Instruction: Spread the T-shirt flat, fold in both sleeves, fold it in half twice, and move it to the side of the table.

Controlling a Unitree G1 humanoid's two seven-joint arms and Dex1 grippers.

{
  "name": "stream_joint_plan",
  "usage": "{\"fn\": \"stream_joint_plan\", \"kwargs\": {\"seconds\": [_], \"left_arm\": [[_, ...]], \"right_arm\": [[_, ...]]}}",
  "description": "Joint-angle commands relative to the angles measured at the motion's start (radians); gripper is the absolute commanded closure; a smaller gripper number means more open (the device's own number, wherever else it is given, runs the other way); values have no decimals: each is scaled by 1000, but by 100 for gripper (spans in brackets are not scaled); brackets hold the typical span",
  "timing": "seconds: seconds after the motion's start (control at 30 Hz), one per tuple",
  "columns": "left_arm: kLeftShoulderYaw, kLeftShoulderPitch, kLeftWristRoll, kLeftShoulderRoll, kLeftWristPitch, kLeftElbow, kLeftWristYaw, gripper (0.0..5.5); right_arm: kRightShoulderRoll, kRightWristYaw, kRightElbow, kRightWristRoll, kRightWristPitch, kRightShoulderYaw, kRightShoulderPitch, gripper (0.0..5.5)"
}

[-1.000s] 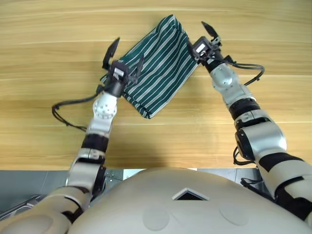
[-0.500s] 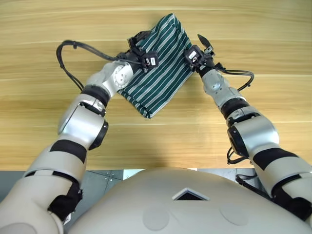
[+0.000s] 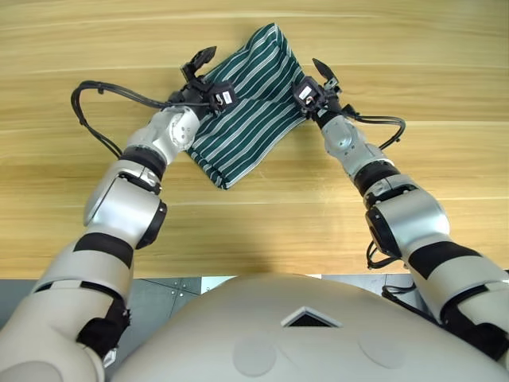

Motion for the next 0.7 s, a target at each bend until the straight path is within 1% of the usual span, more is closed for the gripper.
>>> {"fn": "stream_joint_plan", "kwargs": {"seconds": [0.03,0.13,0.2,0.23,0.27,0.3,0.37,0.43,0.53,0.63,0.7], "left_arm": [[-6,68,1,10,-10,-2,11,141],[11,70,-19,3,-39,-17,40,141],[30,74,-43,-2,-78,-36,71,141],[40,76,-54,-3,-94,-47,88,141],[49,79,-63,-1,-112,-63,107,141],[60,87,-73,4,-139,-94,123,141],[95,109,-107,14,-204,-182,132,141],[150,140,-156,27,-261,-310,147,141],[244,180,-249,40,-309,-464,139,141],[319,187,-340,36,-321,-522,107,141],[351,178,-347,42,-309,-520,108,141]], "right_arm": [[-20,-30,-6,-1,-44,-6,13,226],[-28,-87,-106,61,-220,-68,27,226],[-23,-78,-312,143,-321,-124,88,226],[-24,-50,-442,164,-340,-125,136,226],[-37,1,-586,150,-324,-97,201,226],[-63,60,-709,93,-294,-43,276,226],[-119,153,-847,-41,-231,58,408,226],[-172,202,-882,-193,-166,146,496,226],[-228,202,-904,-421,-76,248,531,226],[-260,212,-907,-536,-33,310,511,226],[-283,220,-889,-565,-18,328,494,226]]}}
